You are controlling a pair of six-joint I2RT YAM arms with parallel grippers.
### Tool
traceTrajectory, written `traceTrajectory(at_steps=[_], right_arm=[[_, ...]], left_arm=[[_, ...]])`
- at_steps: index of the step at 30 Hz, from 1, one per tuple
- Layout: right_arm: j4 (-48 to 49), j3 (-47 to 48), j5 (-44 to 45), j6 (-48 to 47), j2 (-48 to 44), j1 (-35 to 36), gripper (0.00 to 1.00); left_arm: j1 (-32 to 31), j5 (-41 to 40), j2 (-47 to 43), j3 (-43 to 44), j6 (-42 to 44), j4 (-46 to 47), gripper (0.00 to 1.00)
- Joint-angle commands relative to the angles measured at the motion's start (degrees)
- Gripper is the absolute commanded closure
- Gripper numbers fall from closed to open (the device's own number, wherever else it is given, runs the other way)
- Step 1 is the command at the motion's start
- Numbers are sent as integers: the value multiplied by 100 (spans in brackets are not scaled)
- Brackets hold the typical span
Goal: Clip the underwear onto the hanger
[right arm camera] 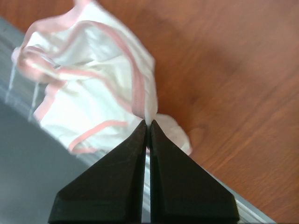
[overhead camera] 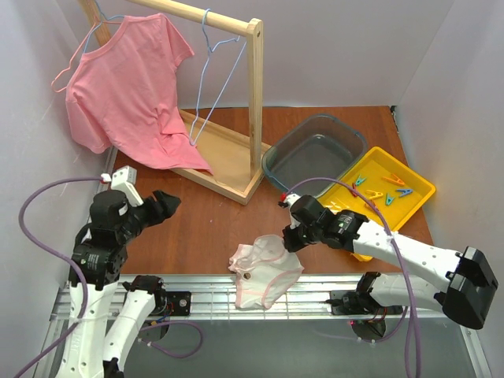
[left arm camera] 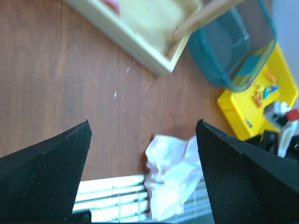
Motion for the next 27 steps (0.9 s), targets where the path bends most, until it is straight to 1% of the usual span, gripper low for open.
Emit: traceTrajectory(at_steps=[1, 3, 4, 7, 8, 9, 10, 11, 12, 13, 15, 17, 20, 21, 23, 24, 25, 26, 27], right_arm=[[893, -52, 581, 0, -69, -464, 99], [884, -35, 809, -62, -25, -649, 99], [893, -17, 871, -80, 1, -851, 99], [744, 140, 1231, -141, 255, -1037, 98], [657, 254, 1293, -185, 352, -1046, 91], [464, 377, 1354, -246, 553, -1037, 81], [349, 692, 1355, -282, 642, -1028, 64], [287, 843, 1355, -291, 704, -1020, 59], [191, 992, 1399, -308, 766, -993, 51], [164, 1307, 1408, -317, 775, -915, 48], [128, 1572, 1390, -256, 801, -740, 46], [128, 1802, 1137, -212, 923, -633, 46], [207, 1846, 707, -45, 1274, -431, 48], [251, 1846, 661, -10, 1372, -248, 49], [278, 1942, 582, 8, 1669, -89, 50], [278, 1995, 547, 8, 1767, 16, 50], [260, 2039, 538, -1, 1855, 61, 50], [260, 2100, 546, 8, 1952, 105, 50], [260, 2118, 555, 25, 1979, 123, 50]], left_arm=[[-1, 502, -78, -687, -242, -170, 19], [-1, 634, -69, -899, -295, -73, 20], [-1, 669, -52, -1074, -304, -46, 20], [-1, 871, 97, -1338, -269, 190, 20], [-1, 967, 159, -1426, -269, 356, 20], [-1, 1047, 211, -1488, -269, 454, 21], [-1, 1213, 351, -1636, -269, 611, 22], [-9, 1275, 405, -1716, -278, 700, 22], [-10, 1389, 458, -1778, -252, 770, 24], [-18, 1425, 502, -1857, -251, 849, 25], [-62, 1417, 616, -2077, -242, 1069, 26], [-150, 1373, 791, -2243, -269, 1272, 26], [-150, 1286, 967, -2192, -313, 1255, 27], [-176, 1215, 1011, -2131, -330, 1228, 27], [-465, 742, 1160, -1772, -444, 1211, 27], [-623, 514, 1501, -1587, -506, 1202, 27], [-1025, 68, 1713, -1437, -611, 1202, 27], [-1247, -215, 1993, -1279, -690, 1219, 27], [-1466, -436, 2544, -938, -717, 1237, 26]])
